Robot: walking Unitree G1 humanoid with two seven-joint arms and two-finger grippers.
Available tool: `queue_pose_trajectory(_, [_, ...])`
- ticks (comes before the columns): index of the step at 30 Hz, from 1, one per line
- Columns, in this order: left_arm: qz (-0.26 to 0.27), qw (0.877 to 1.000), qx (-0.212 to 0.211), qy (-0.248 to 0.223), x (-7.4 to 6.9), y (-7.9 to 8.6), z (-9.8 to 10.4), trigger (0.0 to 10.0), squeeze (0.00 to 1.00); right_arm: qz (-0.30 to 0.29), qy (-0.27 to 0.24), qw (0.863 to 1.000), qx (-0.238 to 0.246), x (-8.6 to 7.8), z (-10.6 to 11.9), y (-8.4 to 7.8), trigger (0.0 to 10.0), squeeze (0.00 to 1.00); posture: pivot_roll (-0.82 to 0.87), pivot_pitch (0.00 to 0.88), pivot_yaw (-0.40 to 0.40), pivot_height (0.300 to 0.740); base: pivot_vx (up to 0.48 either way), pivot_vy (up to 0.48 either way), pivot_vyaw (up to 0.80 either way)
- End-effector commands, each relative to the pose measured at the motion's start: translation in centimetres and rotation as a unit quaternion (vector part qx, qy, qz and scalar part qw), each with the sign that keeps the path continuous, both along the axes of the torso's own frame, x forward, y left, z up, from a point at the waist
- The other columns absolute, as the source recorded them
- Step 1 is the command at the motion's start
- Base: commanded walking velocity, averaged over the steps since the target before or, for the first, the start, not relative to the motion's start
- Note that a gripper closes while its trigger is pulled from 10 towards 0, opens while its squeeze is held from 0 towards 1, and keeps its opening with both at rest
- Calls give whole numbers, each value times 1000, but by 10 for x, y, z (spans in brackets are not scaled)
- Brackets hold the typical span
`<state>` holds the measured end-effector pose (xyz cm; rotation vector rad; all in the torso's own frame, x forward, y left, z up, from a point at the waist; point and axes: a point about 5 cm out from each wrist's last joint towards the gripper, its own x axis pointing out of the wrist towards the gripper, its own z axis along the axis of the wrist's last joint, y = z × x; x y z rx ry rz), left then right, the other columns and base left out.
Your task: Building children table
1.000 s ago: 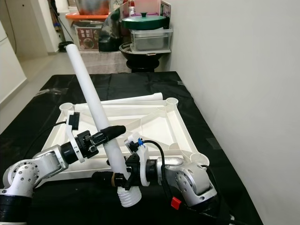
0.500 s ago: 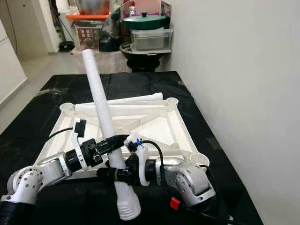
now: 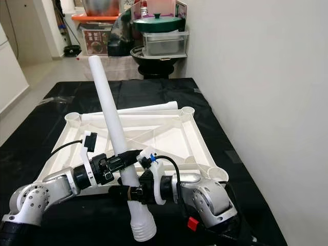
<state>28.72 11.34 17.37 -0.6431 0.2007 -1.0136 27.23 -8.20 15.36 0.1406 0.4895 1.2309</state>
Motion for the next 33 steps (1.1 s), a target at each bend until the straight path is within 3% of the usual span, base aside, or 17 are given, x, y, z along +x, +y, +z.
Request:
queue_pose_trajectory(1, [8, 1000, 10, -4, 0, 2, -1, 10000, 0, 20, -15, 1000, 9, -3, 5, 4, 0, 0, -14, 0, 23, 740, 0, 0, 0])
queue_pose_trajectory(2, [21, 999, 21, -15, 2, 4, 0, 10000, 659, 20, -16, 1000, 9, -3, 5, 3, 0, 0, -13, 0, 22, 740, 0, 0, 0])
queue_pose_trajectory(3, [21, 999, 21, -15, 2, 4, 0, 10000, 659, 20, -16, 1000, 9, -3, 5, 3, 0, 0, -13, 0, 22, 740, 0, 0, 0])
queue_pose_trajectory(4, [43, 999, 20, -22, 6, 7, 2, 10000, 1000, 19, -17, 1000, 9, -2, 5, 3, 0, 0, -12, 0, 22, 740, 0, 0, 0])
queue_pose_trajectory(6, [76, 997, -17, -30, 12, 15, 12, 10000, 1000, 17, -19, 1000, 10, -1, 5, 2, 0, 0, -12, 0, 22, 740, 0, 0, 0])
queue_pose_trajectory(7, [76, 997, -17, -30, 12, 15, 12, 10000, 1000, 17, -19, 1000, 10, -1, 5, 2, 0, 0, -12, 0, 22, 740, 0, 0, 0])
queue_pose_trajectory(8, [76, 996, -44, -25, 13, 18, 17, 10000, 1000, 16, -19, 1000, 10, -1, 5, 2, 0, 0, -13, 0, 22, 740, 0, 0, 0])
queue_pose_trajectory(9, [68, 996, -56, -31, 10, 19, 20, 10000, 0, 15, -20, 1000, 11, -1, 5, 2, 0, 0, -13, 0, 22, 740, 0, 0, 0])
queue_pose_trajectory(17, [73, 995, -64, -11, 8, 23, 19, 10000, 0, 10, -23, 1000, 12, 0, 5, 1, 0, 0, -9, 0, 19, 740, 0, 0, 0])
queue_pose_trajectory(21, [66, 993, -90, -29, 2, 28, 34, 10000, 0, -6, -31, 999, 13, 6, 6, -5, 0, 0, -9, 0, 17, 740, 0, 0, 0])
queue_pose_trajectory(25, [61, 990, -102, -74, -3, 34, 55, 10000, 0, -66, -52, 996, 17, 24, 12, -18, 0, 0, 0, 0, 12, 740, 0, 0, 0])
queue_pose_trajectory(29, [57, 989, -104, -88, -7, 37, 61, 10000, 0, -99, -62, 993, 15, 33, 14, -25, 0, 0, 0, 0, 12, 740, 0, 0, 0])
queue_pose_trajectory(31, [34, 990, -104, -92, -17, 35, 61, 10000, 0, -150, -80, 985, 18, 48, 20, -39, 0, 0, 10, 0, 10, 740, 0, 0, 0])
queue_pose_trajectory(33, [21, 991, -105, -87, -22, 33, 58, 10000, 0, -163, -86, 983, 22, 51, 23, -42, 0, 0, 10, 0, 10, 740, 0, 0, 0])
